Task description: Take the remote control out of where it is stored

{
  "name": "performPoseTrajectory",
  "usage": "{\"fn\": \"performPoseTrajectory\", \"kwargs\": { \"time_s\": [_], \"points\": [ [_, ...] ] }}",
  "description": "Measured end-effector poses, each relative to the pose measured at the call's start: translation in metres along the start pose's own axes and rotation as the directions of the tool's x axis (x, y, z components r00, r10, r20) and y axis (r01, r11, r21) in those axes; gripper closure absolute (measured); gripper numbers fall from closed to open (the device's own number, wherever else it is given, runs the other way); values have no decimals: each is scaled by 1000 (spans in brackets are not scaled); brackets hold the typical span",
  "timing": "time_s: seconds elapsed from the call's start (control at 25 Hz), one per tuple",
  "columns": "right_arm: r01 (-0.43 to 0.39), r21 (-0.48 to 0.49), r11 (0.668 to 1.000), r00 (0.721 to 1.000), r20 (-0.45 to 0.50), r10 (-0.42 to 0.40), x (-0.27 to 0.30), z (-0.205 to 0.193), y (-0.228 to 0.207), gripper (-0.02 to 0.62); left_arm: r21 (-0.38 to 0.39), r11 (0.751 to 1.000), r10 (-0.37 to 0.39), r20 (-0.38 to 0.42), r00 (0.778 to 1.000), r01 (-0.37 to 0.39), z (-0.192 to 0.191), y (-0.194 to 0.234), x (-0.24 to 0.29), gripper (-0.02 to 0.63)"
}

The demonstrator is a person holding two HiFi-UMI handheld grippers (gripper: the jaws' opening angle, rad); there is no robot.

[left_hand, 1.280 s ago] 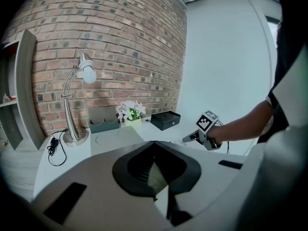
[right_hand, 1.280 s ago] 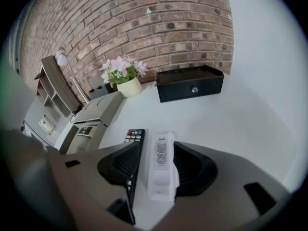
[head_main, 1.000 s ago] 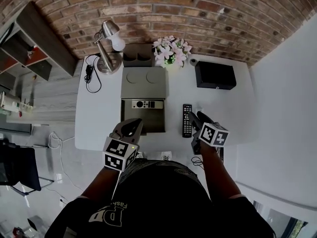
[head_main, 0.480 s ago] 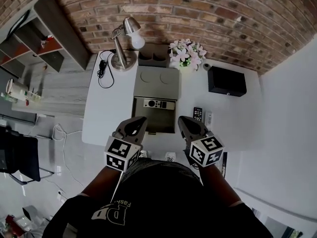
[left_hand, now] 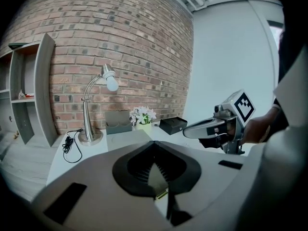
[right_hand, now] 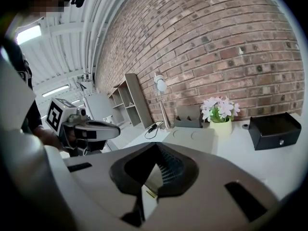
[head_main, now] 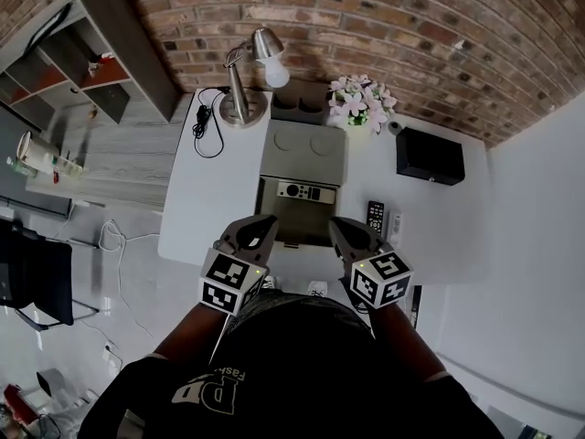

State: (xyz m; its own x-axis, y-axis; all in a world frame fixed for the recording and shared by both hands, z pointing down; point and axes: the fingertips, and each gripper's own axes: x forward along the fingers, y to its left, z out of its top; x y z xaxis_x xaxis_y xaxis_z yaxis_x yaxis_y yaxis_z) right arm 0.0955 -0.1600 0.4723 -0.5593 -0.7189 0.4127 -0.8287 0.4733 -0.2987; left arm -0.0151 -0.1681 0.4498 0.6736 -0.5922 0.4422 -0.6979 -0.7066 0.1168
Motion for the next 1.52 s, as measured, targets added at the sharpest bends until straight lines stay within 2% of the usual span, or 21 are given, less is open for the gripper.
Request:
{"fn": "performPoseTrajectory", "kwargs": {
  "time_s": [0.44, 0.64, 0.76, 0.84, 0.92, 1.0, 1.08, 1.16, 1.2, 1.28, 1.4, 1.52],
  "points": [
    [15, -46, 999, 999, -40, -17, 16, -3, 1, 589, -5, 1000, 18, 13, 1000, -18, 0, 13, 1, 600],
    [42, -179, 983, 991, -118, -63, 31, -14, -1, 589, -12, 1000, 15, -13, 1000, -15, -8, 19, 2, 600],
    [50, -281, 958, 979, -177, -103, 45, -24, -8, 588, -16, 1000, 20, -50, 999, -21, -15, 26, 2, 600],
    [43, -372, 927, 966, -220, -134, 58, -34, -14, 588, -22, 999, 31, -59, 998, -33, -18, 32, 0, 598],
    [27, -475, 879, 948, -267, -173, 74, -45, -21, 588, -31, 998, 44, -57, 997, -46, -18, 39, -3, 598],
    [6, -590, 807, 922, -309, -233, 92, -58, -32, 586, -40, 997, 56, -55, 997, -59, -20, 45, -6, 598],
    [-28, -698, 715, 896, -335, -292, 109, -70, -43, 558, -51, 996, 67, -56, 996, -70, -22, 50, -8, 598],
    [-73, -772, 632, 876, -353, -329, 124, -83, -52, 526, -61, 995, 75, -58, 996, -78, -24, 55, -10, 598],
    [-95, -794, 601, 867, -363, -343, 131, -89, -55, 518, -65, 995, 78, -59, 995, -82, -25, 57, -10, 600],
    [-131, -816, 563, 846, -388, -365, 142, -101, -62, 492, -75, 993, 85, -60, 995, -89, -26, 61, -12, 598],
    [-167, -825, 540, 813, -425, -398, 153, -115, -72, 457, -87, 991, 99, -63, 993, -104, -28, 69, -13, 600],
    [-194, -844, 500, 790, -436, -430, 160, -123, -80, 439, -96, 989, 110, -69, 992, -116, -30, 75, -14, 598]
  ]
}}
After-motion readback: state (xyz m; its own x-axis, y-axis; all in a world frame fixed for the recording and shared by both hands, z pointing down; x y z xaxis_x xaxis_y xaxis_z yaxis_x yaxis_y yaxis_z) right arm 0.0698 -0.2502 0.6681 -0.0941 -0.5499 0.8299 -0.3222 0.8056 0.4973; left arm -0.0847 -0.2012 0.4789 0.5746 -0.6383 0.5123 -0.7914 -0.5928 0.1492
